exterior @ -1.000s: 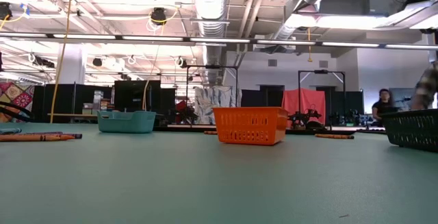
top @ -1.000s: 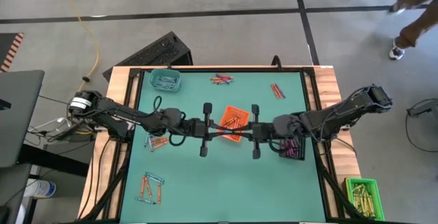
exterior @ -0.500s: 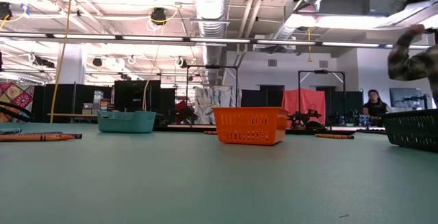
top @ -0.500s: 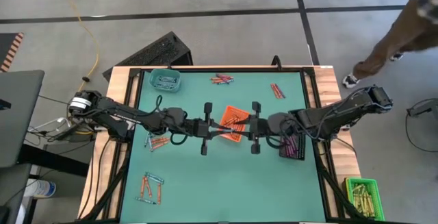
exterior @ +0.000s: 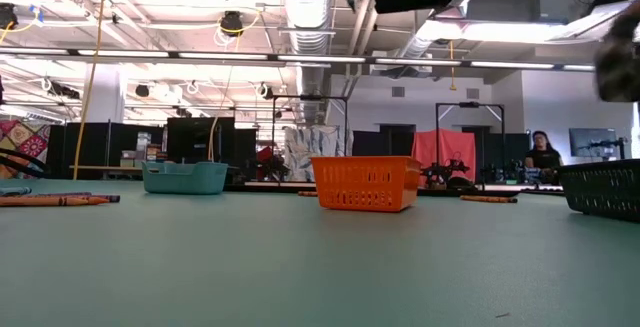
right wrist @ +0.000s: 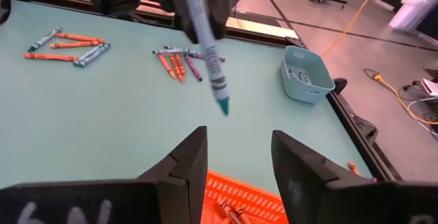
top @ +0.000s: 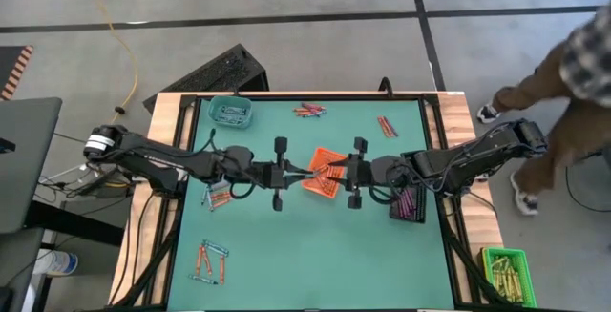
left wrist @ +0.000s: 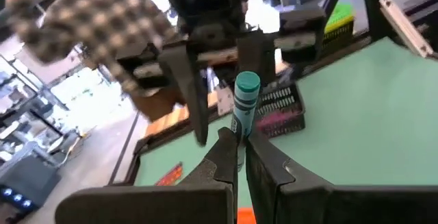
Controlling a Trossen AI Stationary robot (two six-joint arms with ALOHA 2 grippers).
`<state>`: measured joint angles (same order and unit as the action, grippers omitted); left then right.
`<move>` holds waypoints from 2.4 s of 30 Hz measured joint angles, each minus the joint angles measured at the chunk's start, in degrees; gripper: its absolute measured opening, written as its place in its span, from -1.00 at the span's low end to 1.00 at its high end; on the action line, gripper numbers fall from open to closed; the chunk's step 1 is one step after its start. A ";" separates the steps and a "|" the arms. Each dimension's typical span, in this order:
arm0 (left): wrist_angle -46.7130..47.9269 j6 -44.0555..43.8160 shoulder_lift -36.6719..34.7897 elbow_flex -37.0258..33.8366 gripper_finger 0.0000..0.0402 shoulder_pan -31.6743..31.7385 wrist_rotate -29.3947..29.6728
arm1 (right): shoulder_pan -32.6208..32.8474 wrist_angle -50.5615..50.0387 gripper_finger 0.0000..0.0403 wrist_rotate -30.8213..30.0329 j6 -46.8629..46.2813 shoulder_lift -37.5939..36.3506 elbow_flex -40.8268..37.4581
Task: Sort crayons
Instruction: Put the blue crayon into the blue bin
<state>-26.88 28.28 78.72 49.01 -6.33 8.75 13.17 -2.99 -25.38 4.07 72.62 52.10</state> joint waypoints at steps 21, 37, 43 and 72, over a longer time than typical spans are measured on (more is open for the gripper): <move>3.99 1.26 -1.67 0.00 -1.00 0.04 3.18 | 0.24 -0.10 -0.21 0.13 -1.13 0.00 0.00; 33.06 -3.44 -1.56 -0.04 -0.93 0.26 -4.02 | 0.89 -7.73 -0.21 0.33 -7.08 0.00 0.00; 46.24 -11.23 2.15 -0.73 -0.53 -9.93 -7.53 | 1.95 -8.88 -0.21 0.46 -7.30 0.12 0.00; 51.70 -25.91 14.47 -1.09 -0.96 -24.99 0.45 | 2.99 -8.56 -0.21 0.43 -9.22 0.17 0.00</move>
<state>24.83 2.37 93.20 47.92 -31.32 9.20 16.16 -11.55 -24.95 -5.15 72.79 52.10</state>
